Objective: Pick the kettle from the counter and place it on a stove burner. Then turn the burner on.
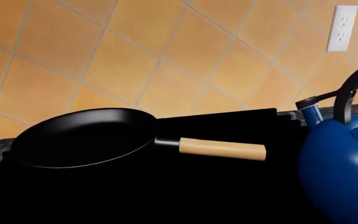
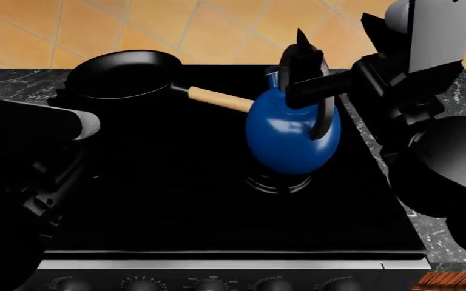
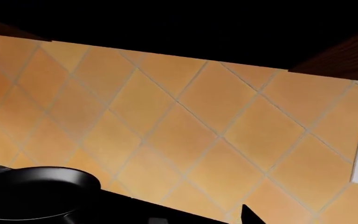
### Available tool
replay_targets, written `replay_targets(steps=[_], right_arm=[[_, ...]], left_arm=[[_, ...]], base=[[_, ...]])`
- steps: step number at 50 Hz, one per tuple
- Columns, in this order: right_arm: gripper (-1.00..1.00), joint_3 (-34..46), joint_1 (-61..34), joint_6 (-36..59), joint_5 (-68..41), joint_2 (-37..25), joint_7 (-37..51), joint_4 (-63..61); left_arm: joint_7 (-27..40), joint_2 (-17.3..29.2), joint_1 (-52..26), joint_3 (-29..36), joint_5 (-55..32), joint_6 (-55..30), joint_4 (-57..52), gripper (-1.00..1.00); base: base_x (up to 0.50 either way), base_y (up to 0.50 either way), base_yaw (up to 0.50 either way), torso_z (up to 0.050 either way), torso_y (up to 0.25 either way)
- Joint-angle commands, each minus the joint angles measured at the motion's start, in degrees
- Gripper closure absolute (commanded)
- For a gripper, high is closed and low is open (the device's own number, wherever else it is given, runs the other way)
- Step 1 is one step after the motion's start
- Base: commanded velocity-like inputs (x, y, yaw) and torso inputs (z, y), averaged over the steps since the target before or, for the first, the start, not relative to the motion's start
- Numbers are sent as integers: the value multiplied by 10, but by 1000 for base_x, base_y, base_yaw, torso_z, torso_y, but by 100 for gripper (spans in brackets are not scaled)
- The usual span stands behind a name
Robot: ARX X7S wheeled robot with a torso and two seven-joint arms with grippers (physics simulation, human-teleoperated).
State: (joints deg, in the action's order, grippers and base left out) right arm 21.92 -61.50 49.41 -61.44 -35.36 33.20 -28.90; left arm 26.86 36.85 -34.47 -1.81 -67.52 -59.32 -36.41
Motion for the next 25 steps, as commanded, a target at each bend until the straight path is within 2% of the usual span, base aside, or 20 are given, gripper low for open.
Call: replay_targets(steps=[1, 12, 25], right_arm=[[-100, -27, 21, 7, -37, -13, 44, -42], [-100, -45, 44, 11, -66, -27, 81, -79], [-100, -46, 43, 18, -83, -33, 93, -92]], left_arm=[[3, 3, 4, -3, -4, 4, -7, -100], [12, 3, 5, -9, -16, 6, -16, -100], [10, 3, 4, -5, -16, 8, -14, -100]], base=[[0, 0, 0, 0, 0], [-7, 0, 0, 0, 0], [-139, 0, 0, 0, 0]])
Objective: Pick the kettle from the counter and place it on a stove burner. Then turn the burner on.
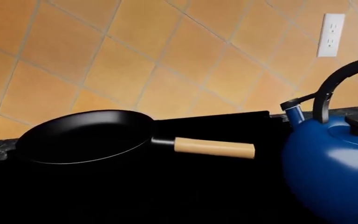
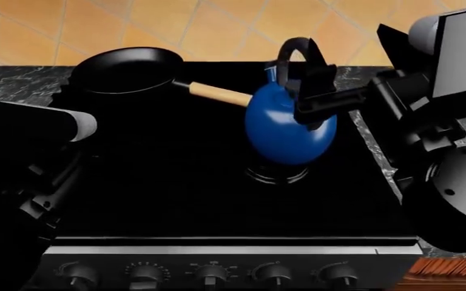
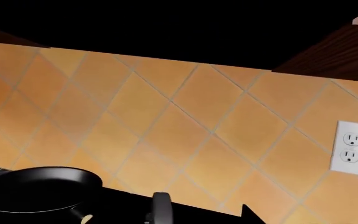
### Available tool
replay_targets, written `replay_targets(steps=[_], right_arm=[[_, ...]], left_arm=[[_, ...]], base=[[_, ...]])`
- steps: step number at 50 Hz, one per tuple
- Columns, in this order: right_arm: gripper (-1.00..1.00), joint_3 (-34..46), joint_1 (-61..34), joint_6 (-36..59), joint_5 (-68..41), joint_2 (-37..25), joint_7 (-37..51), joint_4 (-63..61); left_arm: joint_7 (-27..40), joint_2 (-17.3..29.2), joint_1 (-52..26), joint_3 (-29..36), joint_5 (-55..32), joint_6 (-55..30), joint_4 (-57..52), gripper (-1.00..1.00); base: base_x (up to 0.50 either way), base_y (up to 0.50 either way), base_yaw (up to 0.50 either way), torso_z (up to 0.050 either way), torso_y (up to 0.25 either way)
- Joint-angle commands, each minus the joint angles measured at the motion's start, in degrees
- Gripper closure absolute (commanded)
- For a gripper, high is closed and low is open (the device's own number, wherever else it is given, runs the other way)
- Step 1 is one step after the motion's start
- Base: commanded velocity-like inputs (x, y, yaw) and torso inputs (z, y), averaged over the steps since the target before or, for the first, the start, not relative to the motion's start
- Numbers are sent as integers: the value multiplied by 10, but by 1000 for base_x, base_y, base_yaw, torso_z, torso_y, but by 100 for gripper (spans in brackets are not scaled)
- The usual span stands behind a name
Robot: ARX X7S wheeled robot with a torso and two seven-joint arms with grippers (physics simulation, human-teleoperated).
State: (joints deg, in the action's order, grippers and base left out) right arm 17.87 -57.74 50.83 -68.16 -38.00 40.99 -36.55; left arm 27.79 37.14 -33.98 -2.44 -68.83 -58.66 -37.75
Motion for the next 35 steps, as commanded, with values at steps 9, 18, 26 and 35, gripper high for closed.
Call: replay_targets(steps=[9, 18, 26, 35], right_arm=[[-100, -3, 12, -2, -10, -4, 12, -14], [-100, -10, 29, -11, -9, -11, 13, -20], [-100, -15, 44, -20, -8, -18, 12, -25], [-100, -15, 44, -22, -8, -18, 10, -25]], left_arm=[[-1, 3, 1, 2, 0, 6, 0, -100], [0, 1, 3, 4, 3, 10, 2, -100], [3, -1, 0, 7, 6, 12, 3, -100], [5, 0, 1, 6, 7, 16, 4, -100]], base=[[-188, 0, 0, 0, 0], [-204, 0, 0, 0, 0], [-203, 0, 0, 0, 0], [-202, 0, 0, 0, 0]])
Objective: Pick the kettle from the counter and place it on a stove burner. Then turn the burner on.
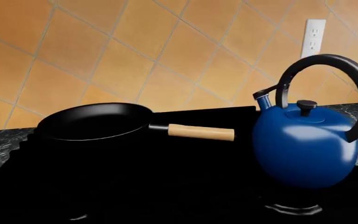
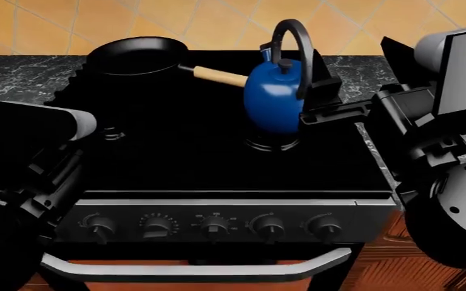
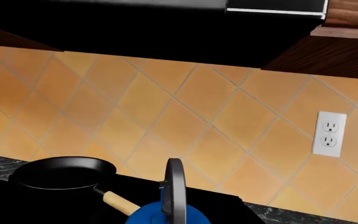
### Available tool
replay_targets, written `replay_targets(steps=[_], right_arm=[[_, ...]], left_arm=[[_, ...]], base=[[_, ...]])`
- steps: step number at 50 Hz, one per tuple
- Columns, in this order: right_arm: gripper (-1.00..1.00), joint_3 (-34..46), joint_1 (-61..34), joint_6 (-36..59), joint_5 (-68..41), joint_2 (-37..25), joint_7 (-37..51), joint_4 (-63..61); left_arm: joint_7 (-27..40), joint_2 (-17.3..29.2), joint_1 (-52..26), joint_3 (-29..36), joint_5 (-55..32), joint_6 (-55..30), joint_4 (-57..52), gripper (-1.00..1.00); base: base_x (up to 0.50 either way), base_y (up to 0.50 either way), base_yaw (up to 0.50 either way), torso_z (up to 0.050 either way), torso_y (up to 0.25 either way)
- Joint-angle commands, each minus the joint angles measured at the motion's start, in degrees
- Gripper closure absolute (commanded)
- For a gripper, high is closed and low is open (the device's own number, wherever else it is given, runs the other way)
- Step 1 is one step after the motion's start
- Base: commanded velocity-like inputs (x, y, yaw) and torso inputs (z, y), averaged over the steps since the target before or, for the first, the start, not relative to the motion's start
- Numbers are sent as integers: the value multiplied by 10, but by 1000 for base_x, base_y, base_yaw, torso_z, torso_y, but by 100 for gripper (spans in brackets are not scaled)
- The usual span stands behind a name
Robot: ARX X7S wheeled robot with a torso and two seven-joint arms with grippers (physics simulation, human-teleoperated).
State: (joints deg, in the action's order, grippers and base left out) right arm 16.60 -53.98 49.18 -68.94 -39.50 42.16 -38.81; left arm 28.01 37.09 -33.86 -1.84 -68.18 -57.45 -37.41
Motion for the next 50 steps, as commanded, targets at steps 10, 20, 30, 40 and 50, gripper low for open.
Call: replay_targets(steps=[10, 20, 30, 40, 50], right_arm=[[-100, -2, 13, -14, 8, -5, -13, -2], [-100, -5, 33, -30, 18, -8, -20, -7], [-100, -12, 49, -46, 22, -11, -25, -13], [-100, -24, 64, -50, 4, -18, -7, -27], [-100, -31, 83, -56, -10, -21, 13, -56]], left_arm=[[-1, -3, 1, 5, 8, 10, 5, -100], [-2, -5, 2, 6, 12, 16, 8, -100], [-2, -7, 7, 4, 14, 24, 9, -100], [-6, 0, 22, -6, 8, 35, -19, -100], [14, 5, 71, -47, -29, 55, -87, -100]], base=[[-195, 0, 0, 0, 0], [-142, 0, 0, 0, 0], [-5, 0, 0, 0, 0], [0, 0, 0, 0, 0], [0, 0, 0, 0, 0]])
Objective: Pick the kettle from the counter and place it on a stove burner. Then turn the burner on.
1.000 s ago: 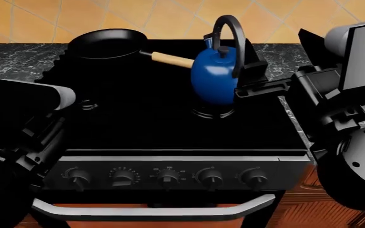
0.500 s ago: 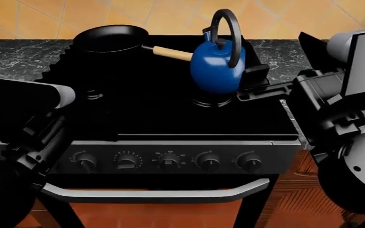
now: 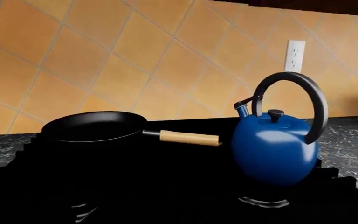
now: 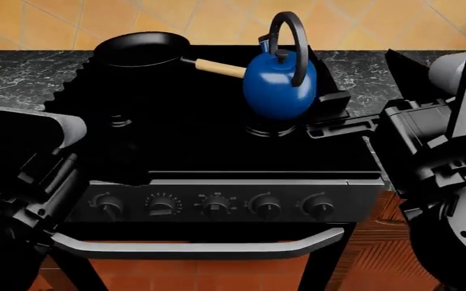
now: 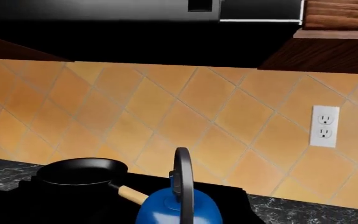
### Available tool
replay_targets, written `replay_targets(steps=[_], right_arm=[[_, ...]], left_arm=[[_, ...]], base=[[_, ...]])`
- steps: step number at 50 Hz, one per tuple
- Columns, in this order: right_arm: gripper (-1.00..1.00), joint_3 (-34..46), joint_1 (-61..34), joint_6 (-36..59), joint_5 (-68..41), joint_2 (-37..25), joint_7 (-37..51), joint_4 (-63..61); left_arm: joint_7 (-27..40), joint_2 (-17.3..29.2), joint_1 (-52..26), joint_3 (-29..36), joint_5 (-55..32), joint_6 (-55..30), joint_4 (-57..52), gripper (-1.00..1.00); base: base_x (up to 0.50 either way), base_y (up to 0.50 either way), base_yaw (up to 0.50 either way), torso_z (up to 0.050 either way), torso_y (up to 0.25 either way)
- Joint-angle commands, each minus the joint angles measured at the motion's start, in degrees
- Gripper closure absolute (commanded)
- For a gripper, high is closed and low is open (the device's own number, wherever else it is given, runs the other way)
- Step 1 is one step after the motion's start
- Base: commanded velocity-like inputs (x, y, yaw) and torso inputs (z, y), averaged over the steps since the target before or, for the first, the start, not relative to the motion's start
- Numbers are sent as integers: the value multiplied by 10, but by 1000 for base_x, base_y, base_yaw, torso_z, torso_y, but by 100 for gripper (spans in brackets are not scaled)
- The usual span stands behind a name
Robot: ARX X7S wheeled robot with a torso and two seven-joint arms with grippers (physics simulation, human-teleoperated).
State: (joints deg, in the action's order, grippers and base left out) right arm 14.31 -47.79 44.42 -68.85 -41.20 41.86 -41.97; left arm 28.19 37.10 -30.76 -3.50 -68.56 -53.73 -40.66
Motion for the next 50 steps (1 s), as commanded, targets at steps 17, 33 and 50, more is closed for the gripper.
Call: replay_targets(steps=[17, 33, 50], right_arm=[[-100, -39, 95, -39, -19, -26, 48, -79], [-100, -58, 144, -62, -20, -36, 62, -110], [-100, -76, 202, -84, -10, -48, 69, -129]], left_arm=[[0, -2, 126, -73, -2, 64, -108, -100], [-37, -5, 210, -106, 31, 109, -156, -100], [-55, -7, 266, -119, 49, 140, -173, -100]], base=[[0, 0, 0, -11, 0], [0, 0, 0, -26, 0], [0, 0, 0, -28, 0]])
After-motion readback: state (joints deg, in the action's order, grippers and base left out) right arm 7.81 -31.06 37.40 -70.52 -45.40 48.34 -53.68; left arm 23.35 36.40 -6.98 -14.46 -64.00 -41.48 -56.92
